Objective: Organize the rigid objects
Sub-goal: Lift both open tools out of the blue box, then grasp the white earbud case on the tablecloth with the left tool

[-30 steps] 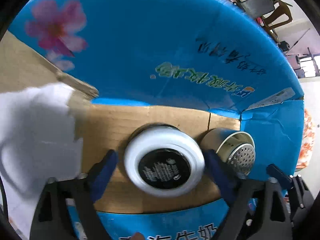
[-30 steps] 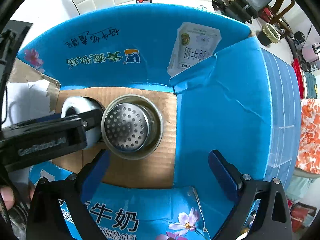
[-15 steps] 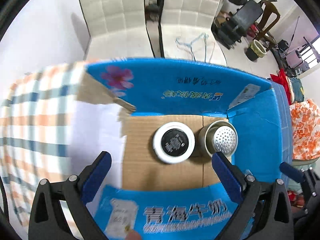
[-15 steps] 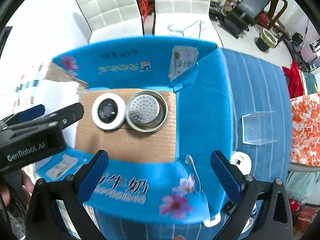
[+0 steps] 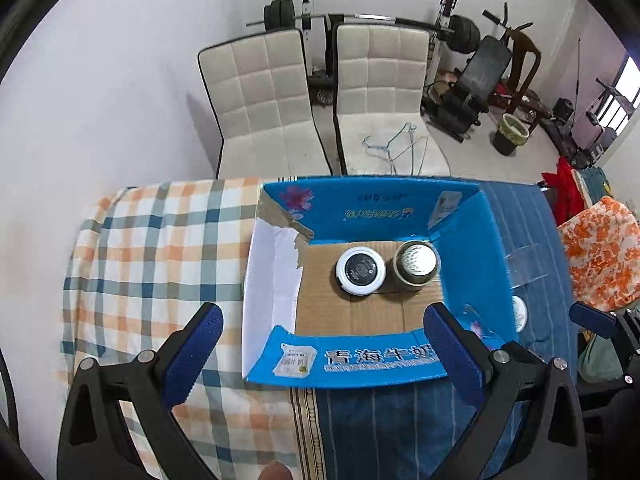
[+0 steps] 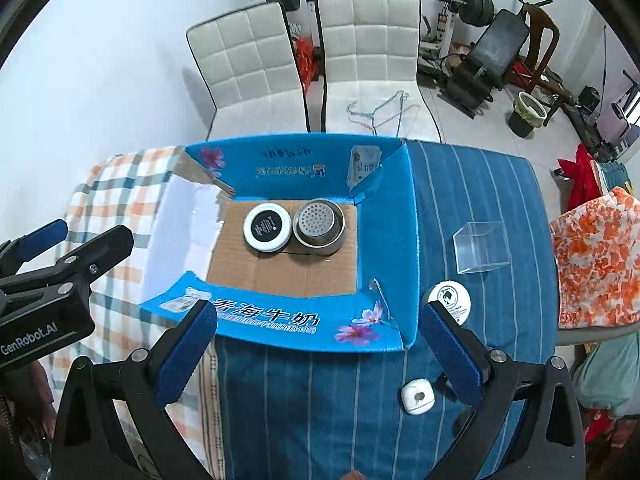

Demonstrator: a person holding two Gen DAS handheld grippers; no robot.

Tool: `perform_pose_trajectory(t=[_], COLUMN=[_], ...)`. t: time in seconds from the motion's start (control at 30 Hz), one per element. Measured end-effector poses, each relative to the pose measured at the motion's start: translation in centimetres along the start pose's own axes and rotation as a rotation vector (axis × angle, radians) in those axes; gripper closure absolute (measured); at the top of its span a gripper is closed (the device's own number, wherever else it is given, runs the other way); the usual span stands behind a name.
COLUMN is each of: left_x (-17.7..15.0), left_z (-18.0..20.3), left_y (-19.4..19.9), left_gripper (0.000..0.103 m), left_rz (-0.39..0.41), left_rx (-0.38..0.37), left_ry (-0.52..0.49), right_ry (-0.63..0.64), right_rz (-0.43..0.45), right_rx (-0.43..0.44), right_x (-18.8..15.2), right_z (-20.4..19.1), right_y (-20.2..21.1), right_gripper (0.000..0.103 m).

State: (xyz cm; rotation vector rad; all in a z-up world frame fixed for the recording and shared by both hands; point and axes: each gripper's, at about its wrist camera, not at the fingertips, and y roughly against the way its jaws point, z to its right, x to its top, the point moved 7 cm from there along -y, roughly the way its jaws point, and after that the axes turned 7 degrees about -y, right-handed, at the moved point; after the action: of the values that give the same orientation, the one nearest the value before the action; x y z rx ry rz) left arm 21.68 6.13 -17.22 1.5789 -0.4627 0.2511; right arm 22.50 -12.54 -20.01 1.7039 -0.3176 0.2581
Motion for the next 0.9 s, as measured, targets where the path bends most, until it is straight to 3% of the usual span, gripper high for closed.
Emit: perform_pose_trajectory(t=[0.3,0.47,0.53,0.7,0.9], left_x=[-0.5,-0.9,-1.2,-2.5,-6.6], left_z=[3.0,7.2,9.8,17.7,26.1], left_y=[5.8,5.8,4.8,-0.4,-8.1], left_gripper=[0.000,0.000,0.000,0.000,0.000], left_rz=[0.063,0.053,0.033,-0.027,-0.194], left_rx=[0.010,-0.001,-0.005,-0.101,-0.153], left_ry=[0.010,0.024,0.014,0.008,-0.076], right_ry=[-0.017,-0.084,-0.125,-0.219,-0.262], right_rz=[0.053,0.025,0.005,-0.064,-0.241], right_rx=[0.073,0.037,0.016,-0.011,-0.035], right_x=[-1.1,-2.0,-2.4,-3.9,-9.6], right_z=[4.0,11.8,15.3,24.7,31.6], right_y=[5.4,5.2,4.5,0.8,-6.7], right_gripper=[0.000,0.000,0.000,0.000,0.001])
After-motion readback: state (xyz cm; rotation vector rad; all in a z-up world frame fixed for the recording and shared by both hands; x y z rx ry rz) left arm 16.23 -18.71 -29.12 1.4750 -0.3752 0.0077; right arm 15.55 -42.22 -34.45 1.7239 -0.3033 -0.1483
